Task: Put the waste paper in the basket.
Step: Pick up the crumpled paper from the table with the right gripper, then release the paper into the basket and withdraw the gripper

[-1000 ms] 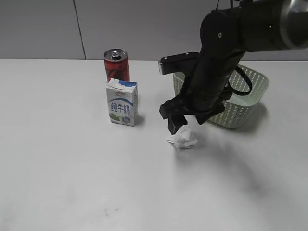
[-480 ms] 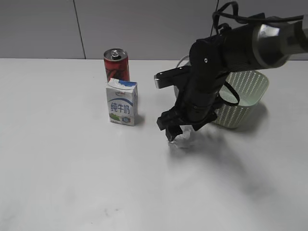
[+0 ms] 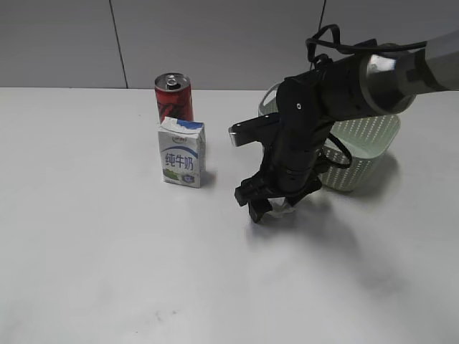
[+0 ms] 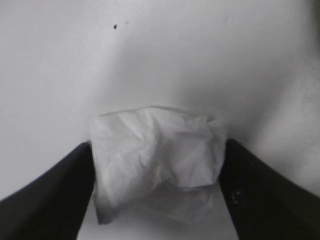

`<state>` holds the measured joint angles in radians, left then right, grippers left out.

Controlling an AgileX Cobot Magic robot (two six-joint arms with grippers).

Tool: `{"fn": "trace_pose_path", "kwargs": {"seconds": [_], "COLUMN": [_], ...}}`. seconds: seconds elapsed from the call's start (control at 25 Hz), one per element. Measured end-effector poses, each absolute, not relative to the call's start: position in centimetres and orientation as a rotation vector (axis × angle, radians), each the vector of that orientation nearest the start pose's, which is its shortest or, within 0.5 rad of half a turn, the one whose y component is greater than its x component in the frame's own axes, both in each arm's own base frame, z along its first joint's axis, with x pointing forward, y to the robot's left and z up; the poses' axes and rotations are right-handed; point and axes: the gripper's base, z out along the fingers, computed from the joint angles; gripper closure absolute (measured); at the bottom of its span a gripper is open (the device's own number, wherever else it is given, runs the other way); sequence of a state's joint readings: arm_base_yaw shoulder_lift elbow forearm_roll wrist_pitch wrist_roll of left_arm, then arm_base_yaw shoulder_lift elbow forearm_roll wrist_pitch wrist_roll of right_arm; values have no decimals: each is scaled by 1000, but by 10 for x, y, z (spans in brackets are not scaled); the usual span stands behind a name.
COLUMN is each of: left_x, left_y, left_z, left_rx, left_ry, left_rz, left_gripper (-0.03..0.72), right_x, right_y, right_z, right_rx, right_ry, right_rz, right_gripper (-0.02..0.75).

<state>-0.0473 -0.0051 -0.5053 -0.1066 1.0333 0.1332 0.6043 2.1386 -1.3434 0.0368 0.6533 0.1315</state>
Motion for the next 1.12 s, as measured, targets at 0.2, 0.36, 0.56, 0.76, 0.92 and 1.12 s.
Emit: {"fn": "trace_pose_path", "kwargs": {"seconds": [0.2,0.36,0.56,0.76,0.92,1.12], "left_x": [-6,-6,-6,-6,-6,-6], "left_y": [-8,-8,-8,-8,-8,-8], "left_z": [281,281,281,281,281,281], "left_rx": [184,184,184,184,184,184], "left_ry": [1994,1994,1994,1994,1994,1994], "left_rz": [-72,-72,-72,-72,-72,-72], "left_gripper": [99,100,100,100,100,100], "right_x": [335,335,333,331,324,329], "right_y": [233,233,232,231,225,211], "right_z": [105,105,106,150,207,250], "right_rx": [-663,-663,-725,-753,-736,-785], "right_ry": [2874,2874,2879,2783,2650,2490], "right_rz": [141,141,125,161,204,89], "right_gripper": [218,424,711,744,744,744]}}
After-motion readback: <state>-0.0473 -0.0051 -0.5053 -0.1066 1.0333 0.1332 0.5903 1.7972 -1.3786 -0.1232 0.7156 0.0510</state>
